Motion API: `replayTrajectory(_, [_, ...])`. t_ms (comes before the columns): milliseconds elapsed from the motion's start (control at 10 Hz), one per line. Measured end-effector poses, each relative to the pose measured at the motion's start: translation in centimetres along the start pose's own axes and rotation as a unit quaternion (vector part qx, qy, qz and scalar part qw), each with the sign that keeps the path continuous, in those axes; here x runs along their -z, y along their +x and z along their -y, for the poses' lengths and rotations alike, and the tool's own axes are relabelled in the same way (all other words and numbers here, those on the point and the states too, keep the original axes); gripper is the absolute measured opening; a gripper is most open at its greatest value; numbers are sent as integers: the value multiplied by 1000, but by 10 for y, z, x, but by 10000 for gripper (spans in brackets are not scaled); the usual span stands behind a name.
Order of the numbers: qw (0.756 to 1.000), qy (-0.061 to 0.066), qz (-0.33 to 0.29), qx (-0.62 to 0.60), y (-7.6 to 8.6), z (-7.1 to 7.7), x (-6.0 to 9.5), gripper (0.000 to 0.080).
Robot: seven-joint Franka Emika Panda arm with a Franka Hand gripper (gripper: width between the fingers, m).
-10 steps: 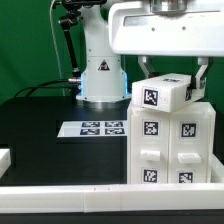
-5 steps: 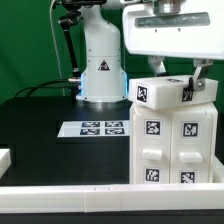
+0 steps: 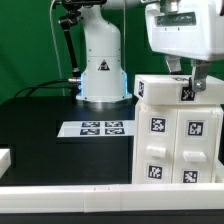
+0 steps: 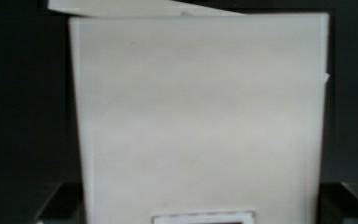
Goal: Assemble cabinet
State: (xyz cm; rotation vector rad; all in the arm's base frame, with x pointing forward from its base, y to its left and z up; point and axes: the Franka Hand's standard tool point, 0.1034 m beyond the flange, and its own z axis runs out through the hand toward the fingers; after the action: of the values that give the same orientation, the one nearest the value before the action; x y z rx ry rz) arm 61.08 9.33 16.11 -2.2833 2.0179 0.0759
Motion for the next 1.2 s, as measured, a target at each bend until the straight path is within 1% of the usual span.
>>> replayTrajectory(100, [999, 1, 6, -50, 1, 1, 0, 560])
replayTrajectory(200, [998, 1, 7, -69, 2, 1, 0, 560])
replayTrajectory(300, [998, 2, 9, -69, 1, 1, 0, 642])
replayTrajectory(400, [998, 2, 10, -62, 0, 1, 0, 642])
replayTrajectory(500, [998, 4, 12, -58, -1, 1, 3, 750])
replayTrajectory(600, [998, 7, 14, -53, -2, 1, 8, 784])
replayTrajectory(800, [998, 16, 21, -49, -5, 2, 20, 797])
replayTrajectory(900, [999, 18, 23, -38, -6, 3, 22, 797])
replayTrajectory(1200, [999, 16, 23, -15, -7, 2, 19, 796])
